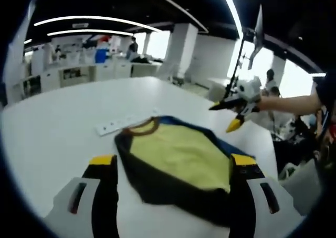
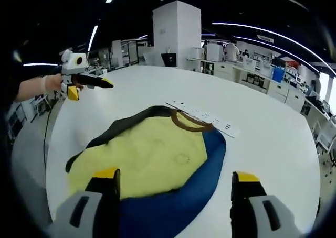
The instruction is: Fold the garment on the visible template until the final outline fits inside the template.
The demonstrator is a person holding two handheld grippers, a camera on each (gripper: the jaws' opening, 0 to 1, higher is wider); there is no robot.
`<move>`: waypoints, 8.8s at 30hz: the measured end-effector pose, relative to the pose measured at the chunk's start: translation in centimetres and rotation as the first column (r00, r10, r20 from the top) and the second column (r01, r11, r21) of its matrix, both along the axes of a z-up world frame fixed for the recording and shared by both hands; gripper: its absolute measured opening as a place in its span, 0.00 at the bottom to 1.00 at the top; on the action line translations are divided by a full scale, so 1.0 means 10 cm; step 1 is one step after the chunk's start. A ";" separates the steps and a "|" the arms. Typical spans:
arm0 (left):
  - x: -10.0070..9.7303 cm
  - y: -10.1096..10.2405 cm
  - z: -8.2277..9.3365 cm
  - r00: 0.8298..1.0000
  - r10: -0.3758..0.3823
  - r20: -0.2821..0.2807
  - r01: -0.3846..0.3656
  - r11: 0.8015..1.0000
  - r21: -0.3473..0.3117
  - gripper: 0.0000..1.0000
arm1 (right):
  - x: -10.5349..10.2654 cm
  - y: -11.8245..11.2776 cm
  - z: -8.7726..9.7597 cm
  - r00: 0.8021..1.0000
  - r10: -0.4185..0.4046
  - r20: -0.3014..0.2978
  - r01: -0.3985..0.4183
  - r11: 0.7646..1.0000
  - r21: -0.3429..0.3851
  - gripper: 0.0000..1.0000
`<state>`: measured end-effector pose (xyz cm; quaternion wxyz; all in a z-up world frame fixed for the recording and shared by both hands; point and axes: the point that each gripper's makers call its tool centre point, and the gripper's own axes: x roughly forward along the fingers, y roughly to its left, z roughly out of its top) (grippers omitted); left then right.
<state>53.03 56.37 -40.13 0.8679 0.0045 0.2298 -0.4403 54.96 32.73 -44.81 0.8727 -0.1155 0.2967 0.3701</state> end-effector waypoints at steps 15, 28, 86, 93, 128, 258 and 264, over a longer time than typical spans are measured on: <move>-0.65 0.16 0.03 1.000 0.019 0.000 -0.019 1.000 0.008 0.81 | -0.82 -0.23 0.11 1.000 -0.026 0.000 0.026 0.999 0.032 0.85; -0.99 0.25 -0.06 0.999 0.036 -0.021 -0.035 0.999 0.017 0.79 | -1.25 -0.61 -0.09 0.993 -0.112 -0.039 0.113 0.993 0.029 0.83; -1.55 0.39 -0.39 0.984 0.117 -0.137 -0.127 0.990 -0.063 0.72 | -1.95 -0.53 -0.89 0.974 -0.131 -0.183 0.102 0.982 -0.158 0.08; -1.59 0.32 -0.42 0.982 0.114 -0.150 -0.127 0.989 -0.077 0.71 | -1.93 -0.53 -0.91 0.975 -0.128 -0.180 0.102 0.984 -0.149 0.01; -1.43 0.27 -0.45 0.974 0.163 -0.154 -0.177 0.981 -0.081 0.67 | -0.71 -2.62 -0.15 0.930 -0.340 -0.141 0.271 0.892 -0.362 0.00; -1.33 0.46 -0.69 0.930 0.287 -0.227 -0.314 0.945 -0.091 0.64 | -0.49 -3.22 -0.72 0.759 -0.566 -0.321 0.580 0.813 -0.062 0.04; -1.32 0.48 -0.70 0.930 0.288 -0.227 -0.316 0.944 -0.096 0.64 | -0.50 -3.20 -0.68 0.756 -0.571 -0.320 0.583 0.810 -0.067 0.00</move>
